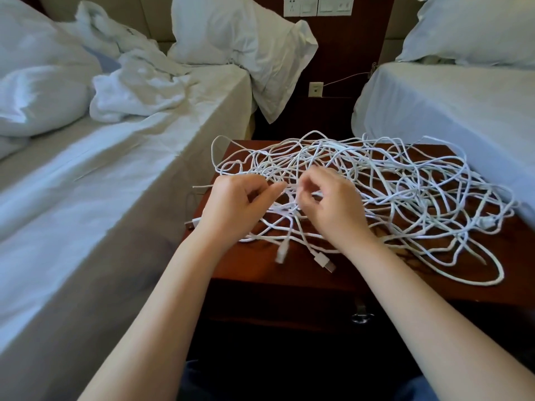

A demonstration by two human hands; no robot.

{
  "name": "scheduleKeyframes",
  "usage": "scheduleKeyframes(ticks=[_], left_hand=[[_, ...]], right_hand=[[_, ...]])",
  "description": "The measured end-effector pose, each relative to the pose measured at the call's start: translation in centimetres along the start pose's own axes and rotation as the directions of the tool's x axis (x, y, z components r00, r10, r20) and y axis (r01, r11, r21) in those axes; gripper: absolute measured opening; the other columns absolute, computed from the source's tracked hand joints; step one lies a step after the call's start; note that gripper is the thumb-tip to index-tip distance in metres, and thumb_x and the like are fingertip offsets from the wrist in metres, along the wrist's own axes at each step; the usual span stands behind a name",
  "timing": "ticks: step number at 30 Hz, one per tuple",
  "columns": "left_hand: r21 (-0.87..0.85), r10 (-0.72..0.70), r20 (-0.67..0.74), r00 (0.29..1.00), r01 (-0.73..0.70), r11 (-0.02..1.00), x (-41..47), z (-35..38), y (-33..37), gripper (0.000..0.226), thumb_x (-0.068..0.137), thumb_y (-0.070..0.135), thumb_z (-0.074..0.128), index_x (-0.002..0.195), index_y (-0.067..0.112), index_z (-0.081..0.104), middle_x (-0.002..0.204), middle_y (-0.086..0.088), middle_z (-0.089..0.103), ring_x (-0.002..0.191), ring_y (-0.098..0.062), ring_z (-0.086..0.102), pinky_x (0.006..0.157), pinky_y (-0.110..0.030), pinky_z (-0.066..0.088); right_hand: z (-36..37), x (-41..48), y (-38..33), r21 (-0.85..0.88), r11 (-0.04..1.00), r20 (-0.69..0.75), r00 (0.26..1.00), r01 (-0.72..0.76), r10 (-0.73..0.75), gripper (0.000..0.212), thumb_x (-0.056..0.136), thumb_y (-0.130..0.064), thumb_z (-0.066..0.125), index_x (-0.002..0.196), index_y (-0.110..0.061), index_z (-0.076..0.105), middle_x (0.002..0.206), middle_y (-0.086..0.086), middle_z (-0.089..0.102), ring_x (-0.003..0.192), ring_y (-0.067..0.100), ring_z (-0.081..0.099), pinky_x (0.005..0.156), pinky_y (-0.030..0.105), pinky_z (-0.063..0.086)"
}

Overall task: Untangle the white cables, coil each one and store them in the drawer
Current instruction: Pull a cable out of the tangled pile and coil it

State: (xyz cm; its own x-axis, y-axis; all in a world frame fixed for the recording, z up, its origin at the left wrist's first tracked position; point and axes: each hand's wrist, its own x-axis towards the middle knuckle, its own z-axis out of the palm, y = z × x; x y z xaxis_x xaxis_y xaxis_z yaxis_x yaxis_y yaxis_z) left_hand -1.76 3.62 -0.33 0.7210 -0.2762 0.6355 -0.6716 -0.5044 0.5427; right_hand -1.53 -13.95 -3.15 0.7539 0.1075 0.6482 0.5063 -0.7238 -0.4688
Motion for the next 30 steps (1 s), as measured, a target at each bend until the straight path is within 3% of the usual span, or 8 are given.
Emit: scheduleKeyframes(ticks=[3,6,9,14,17,21,24,30], left_hand=[[-0.024,0.001,0.03,1.0,0.0,1.0,0.1,0.2,0.3,0.055,0.09,0.02,0.064,0.05,0.033,0.029,0.043,0.015,0.028,0.041,-0.005,0.035,0.045,-0.01,0.027],[0.018,-0.01,0.017,1.0,0.01,1.0,0.1,0.1,-0.3,0.049,0.092,0.024,0.062,0.05,0.022,0.037,0.045,0.008,0.037,0.041,-0.01,0.038,0.043,-0.017,0.03],[0.142,-0.001,-0.042,0.999,0.007,0.99,0.1,0.5,-1.3,0.048,0.092,0.033,0.058,0.053,0.01,0.043,0.044,0.0,0.043,0.04,-0.019,0.047,0.042,-0.034,0.038],[0.239,-0.01,-0.116,0.993,0.038,0.97,0.5,1.3,-2.6,0.047,0.092,0.028,0.062,0.053,0.018,0.038,0.043,0.015,0.029,0.038,-0.01,0.039,0.045,-0.021,0.026],[0.278,-0.081,-0.212,0.974,0.139,0.95,0.6,1.5,-3.6,0.045,0.092,0.029,0.062,0.055,0.01,0.045,0.043,0.01,0.031,0.04,-0.009,0.032,0.046,-0.023,0.024],[0.11,-0.199,-0.345,0.917,0.25,0.962,1.0,1.2,-3.8,0.043,0.094,0.026,0.06,0.063,-0.002,0.052,0.05,-0.013,0.05,0.046,-0.025,0.043,0.051,-0.034,0.035],[-0.199,-0.372,-0.329,0.868,0.322,0.926,1.1,0.8,-2.5,0.033,0.094,0.022,0.059,0.064,0.008,0.054,0.044,-0.001,0.051,0.04,-0.009,0.047,0.048,-0.023,0.039],[-0.609,-0.423,0.116,0.899,0.401,0.685,0.9,0.8,0.5,0.023,0.093,0.02,0.059,0.074,0.014,0.07,0.044,0.008,0.031,0.041,-0.01,0.026,0.041,-0.018,0.027]], right_hand=[[-0.8,0.2,1.2,-0.23,0.972,-0.276,0.961,-0.049,-0.017,0.017,0.092,-0.019,0.047,0.083,-0.011,0.059,0.074,-0.002,0.059,0.065,0.015,0.052,0.051,0.025,0.037],[-2.2,0.6,2.2,-0.041,0.988,-0.374,0.919,-0.152,0.126,0.013,0.097,-0.018,0.05,0.09,-0.011,0.058,0.074,-0.003,0.058,0.061,0.011,0.05,0.053,0.025,0.037],[-2.9,0.6,1.6,0.159,0.986,-0.313,0.944,-0.056,0.104,0.014,0.1,-0.014,0.049,0.089,-0.012,0.058,0.063,-0.008,0.049,0.051,0.004,0.041,0.051,0.017,0.031],[-3.5,0.6,-0.8,0.589,0.801,-0.057,0.983,-0.109,0.175,0.017,0.098,-0.01,0.049,0.083,-0.015,0.057,0.069,0.005,0.059,0.069,0.022,0.06,0.078,0.032,0.054],[-3.7,0.2,-1.2,0.623,0.761,0.158,0.982,-0.18,0.104,0.014,0.092,-0.01,0.052,0.08,-0.005,0.058,0.059,0.0,0.048,0.057,0.016,0.047,0.065,0.032,0.048],[-3.0,-0.6,-0.2,0.307,0.951,0.252,0.967,-0.034,-0.047,0.036,0.097,-0.028,0.049,0.075,-0.002,0.061,0.05,-0.01,0.042,0.046,0.008,0.037,0.05,0.015,0.029],[-2.4,-0.8,0.8,0.003,0.999,0.308,0.951,0.044,-0.043,0.042,0.099,-0.035,0.049,0.065,-0.013,0.059,0.048,-0.009,0.044,0.047,0.011,0.042,0.049,0.024,0.036],[-2.7,-0.3,0.8,-0.534,0.838,0.259,0.922,-0.111,0.288,0.035,0.104,-0.036,0.036,0.094,-0.023,0.066,0.081,-0.004,0.065,0.078,0.021,0.061,0.063,0.029,0.047]])
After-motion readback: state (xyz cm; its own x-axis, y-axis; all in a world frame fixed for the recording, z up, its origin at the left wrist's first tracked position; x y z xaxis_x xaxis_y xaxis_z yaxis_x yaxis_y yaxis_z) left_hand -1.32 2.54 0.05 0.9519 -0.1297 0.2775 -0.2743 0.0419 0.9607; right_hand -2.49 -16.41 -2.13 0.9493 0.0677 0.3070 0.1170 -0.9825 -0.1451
